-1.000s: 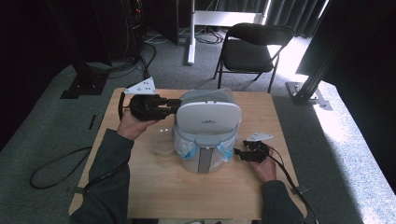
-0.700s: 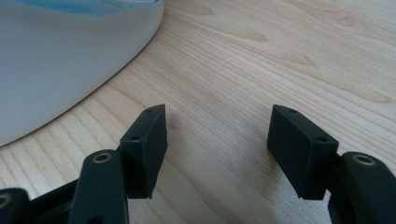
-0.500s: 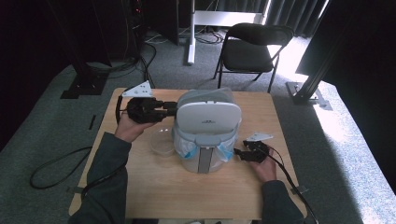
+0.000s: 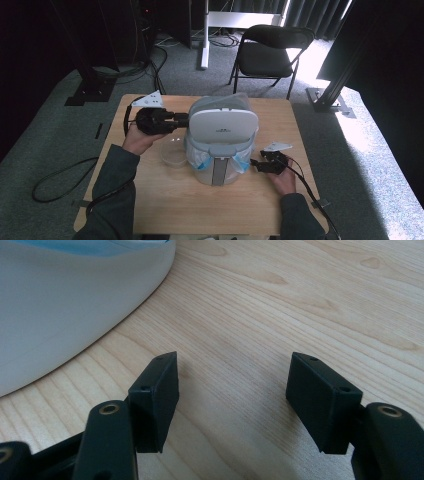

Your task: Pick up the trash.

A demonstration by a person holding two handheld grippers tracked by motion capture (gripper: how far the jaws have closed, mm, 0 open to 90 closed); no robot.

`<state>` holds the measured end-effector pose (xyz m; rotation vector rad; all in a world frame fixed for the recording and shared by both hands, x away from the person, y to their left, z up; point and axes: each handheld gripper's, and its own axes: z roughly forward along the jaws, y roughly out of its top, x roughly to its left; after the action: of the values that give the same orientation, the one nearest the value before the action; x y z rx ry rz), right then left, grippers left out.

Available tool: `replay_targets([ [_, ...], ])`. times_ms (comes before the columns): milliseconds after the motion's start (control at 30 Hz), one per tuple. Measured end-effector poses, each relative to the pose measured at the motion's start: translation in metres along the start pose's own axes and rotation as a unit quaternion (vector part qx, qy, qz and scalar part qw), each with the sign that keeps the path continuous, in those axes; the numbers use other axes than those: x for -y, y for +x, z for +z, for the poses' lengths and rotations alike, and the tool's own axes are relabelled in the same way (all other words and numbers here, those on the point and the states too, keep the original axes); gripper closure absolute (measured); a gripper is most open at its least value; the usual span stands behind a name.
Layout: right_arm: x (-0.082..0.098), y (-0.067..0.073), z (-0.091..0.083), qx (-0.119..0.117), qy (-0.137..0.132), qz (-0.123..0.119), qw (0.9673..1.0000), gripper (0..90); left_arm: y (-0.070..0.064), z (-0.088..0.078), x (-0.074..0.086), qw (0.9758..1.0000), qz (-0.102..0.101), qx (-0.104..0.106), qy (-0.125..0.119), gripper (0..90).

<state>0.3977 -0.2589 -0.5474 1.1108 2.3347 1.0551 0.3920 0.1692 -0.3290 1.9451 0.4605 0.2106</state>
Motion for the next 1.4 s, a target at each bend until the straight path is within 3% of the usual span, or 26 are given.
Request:
replay_targets([
  [667,0.0,0.0,0.0,0.0,0.0,0.0,1.0,36.8,-0.003,-0.001,0.002,1.0,-0.001,0.002,0.003,71.5],
  [967,0.0,0.0,0.0,0.001,0.0,0.0,1.0,36.9,0.001,0.001,0.002,0.9999,-0.014,0.005,-0.008,71.7],
  [1400,0.0,0.0,0.0,0.0,0.0,0.001,1.0,36.8,0.01,0.005,-0.004,0.9988,-0.031,-0.035,-0.012,71.1],
])
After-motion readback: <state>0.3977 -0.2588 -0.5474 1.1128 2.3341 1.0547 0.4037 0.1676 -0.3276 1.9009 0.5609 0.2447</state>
